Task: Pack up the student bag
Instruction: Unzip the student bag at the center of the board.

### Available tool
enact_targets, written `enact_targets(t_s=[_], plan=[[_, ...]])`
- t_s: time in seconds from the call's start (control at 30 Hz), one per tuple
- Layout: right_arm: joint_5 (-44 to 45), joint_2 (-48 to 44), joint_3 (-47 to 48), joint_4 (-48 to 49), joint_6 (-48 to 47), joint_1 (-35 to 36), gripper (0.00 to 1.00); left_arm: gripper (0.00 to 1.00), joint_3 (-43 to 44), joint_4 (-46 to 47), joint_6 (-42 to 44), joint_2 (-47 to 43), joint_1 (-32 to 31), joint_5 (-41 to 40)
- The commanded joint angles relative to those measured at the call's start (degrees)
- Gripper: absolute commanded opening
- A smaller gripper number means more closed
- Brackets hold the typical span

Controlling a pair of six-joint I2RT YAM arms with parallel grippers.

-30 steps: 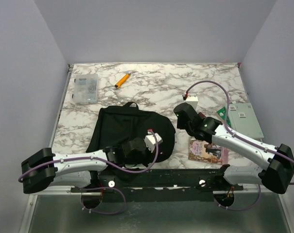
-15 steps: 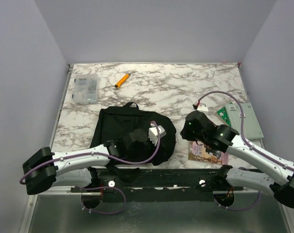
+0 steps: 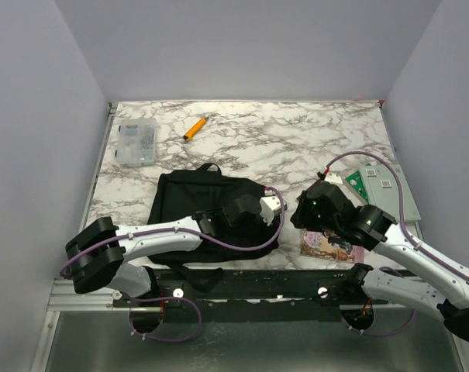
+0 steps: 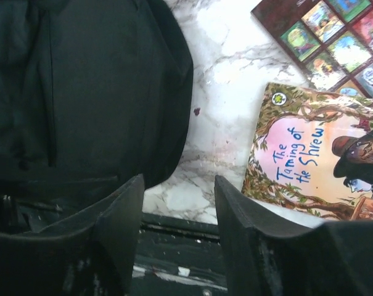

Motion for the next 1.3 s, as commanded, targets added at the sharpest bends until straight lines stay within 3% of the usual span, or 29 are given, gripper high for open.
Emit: enact_targets(t_s=[0.0,0.1,0.2,0.43,0.7,0.83,1.03,1.17,1.2,1.27], plan=[[-7.75,-0.76,-1.36,-0.25,-3.32,0.20,0.57,0.42,1.44,-3.24,-0.42,1.59,0.33,-1.38],[-10.97,-1.95,-5.37,2.53,-3.11,0.17,0.59,0.13,0.66,-3.05,-2.41,0.38,1.97,-1.98],[-15.07,-2.70,-9.64,7.06,-1.54,0.16,0.59,0.00,-1.19,-1.24,-5.51,-1.85,4.22,0.42],[-27.57,-1.81,-18.32,27.25,3.61,1.71,0.59,0.00,-8.01,6.87,-16.22,-5.34,9.63,8.51],[-13.02,-0.67,-22.86,39.28,20.86,10.87,0.64,0.00,-12.60,14.74,-27.85,-7.75,12.55,11.94],[-6.85,-1.18,-22.33,34.31,30.53,10.93,0.64,0.00,-13.59,15.38,-31.40,-6.81,12.58,12.82],[-3.82,7.02,-14.86,25.90,27.01,10.92,0.63,0.00,-15.45,16.79,-33.92,-7.09,12.59,13.62],[-2.89,12.39,-11.74,21.72,25.36,10.97,0.54,0.00,-15.79,16.88,-33.43,-7.28,12.54,12.49],[-2.86,12.42,-11.95,21.79,24.83,11.03,0.48,0.00,-16.00,16.88,-33.56,-7.33,12.59,11.93],[-2.46,11.65,-12.60,21.71,24.05,11.05,0.27,0.00,-16.16,16.80,-34.28,-7.18,12.72,10.41]])
